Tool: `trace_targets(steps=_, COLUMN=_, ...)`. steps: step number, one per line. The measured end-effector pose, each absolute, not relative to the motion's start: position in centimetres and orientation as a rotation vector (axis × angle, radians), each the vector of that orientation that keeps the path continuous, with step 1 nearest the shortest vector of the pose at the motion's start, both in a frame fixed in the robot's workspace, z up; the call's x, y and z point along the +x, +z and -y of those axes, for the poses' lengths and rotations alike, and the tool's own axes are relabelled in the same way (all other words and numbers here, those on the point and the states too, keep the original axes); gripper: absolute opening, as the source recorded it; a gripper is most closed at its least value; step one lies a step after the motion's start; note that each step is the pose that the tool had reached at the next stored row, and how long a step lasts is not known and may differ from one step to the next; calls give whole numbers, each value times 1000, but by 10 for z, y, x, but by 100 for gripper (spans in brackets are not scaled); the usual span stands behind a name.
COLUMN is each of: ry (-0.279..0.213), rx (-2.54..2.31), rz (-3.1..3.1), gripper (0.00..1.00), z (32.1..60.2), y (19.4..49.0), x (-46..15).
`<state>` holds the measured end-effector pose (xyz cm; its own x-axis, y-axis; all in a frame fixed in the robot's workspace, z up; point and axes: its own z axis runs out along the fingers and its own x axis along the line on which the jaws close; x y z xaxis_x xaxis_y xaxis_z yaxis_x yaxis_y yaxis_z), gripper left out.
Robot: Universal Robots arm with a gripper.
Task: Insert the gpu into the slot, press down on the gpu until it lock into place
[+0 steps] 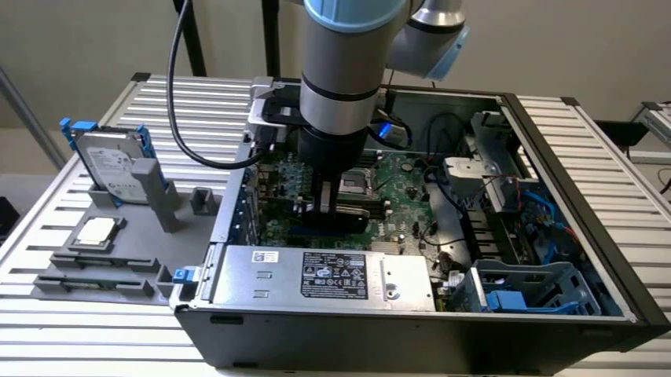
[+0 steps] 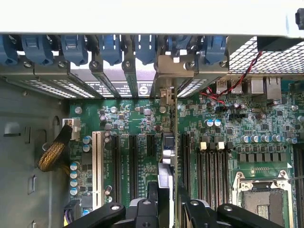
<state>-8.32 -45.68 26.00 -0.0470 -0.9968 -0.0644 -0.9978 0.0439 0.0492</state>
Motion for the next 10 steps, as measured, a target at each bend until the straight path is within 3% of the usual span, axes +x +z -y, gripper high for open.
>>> trace_targets(steps=10, ry=122, rx=-2168, rz=-2252, gripper=26, z=456, y=260, x=-83)
